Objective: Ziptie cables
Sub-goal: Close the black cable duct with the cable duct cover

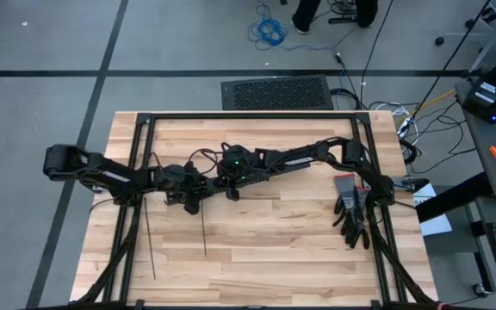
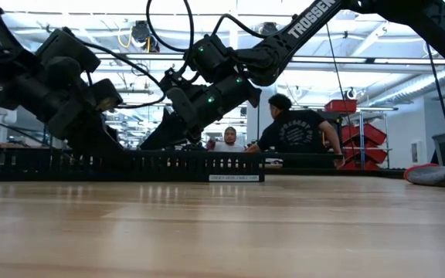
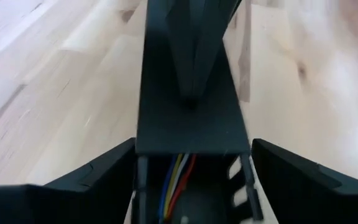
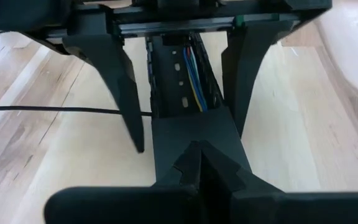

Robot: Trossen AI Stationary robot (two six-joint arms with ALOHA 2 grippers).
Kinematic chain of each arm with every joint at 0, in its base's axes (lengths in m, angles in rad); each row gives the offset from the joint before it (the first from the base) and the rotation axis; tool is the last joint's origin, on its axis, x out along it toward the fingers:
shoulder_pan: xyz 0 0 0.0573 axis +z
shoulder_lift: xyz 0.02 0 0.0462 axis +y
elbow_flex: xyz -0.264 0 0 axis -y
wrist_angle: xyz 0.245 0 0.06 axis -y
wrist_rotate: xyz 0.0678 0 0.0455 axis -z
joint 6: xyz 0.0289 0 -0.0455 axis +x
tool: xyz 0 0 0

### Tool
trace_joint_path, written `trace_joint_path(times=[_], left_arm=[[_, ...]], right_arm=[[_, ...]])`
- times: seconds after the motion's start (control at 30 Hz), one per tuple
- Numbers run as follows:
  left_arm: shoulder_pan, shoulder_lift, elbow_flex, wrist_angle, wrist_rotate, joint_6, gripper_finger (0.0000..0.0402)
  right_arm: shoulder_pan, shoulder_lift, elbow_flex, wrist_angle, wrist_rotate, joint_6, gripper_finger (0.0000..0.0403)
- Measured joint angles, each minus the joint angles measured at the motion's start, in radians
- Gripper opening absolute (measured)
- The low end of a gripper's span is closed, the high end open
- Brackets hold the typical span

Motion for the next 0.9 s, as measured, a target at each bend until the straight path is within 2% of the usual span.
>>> trace_joint_path(times=[0.27,0.47,0.67,0.9], left_arm=[[-0.001,-0.17,0.037,-0.323,-0.048,-0.007,0.0305],[-0.002,-0.274,0.038,-0.46,-0.052,-0.052,0.0305],[-0.023,-0.284,0.034,-0.456,-0.089,-0.049,0.0305],[-0.041,-0.258,-0.038,-0.291,-0.108,-0.064,0.0305]], right_arm=[[-0.001,0.0,0.0,-0.002,0.002,0.002,0.0],[-0.001,0.0,0.0,-0.002,0.003,0.002,0.0],[-0.001,0.0,0.0,-0.002,0.003,0.003,0.0],[-0.001,0.0,0.0,-0.002,0.004,0.014,0.0]])
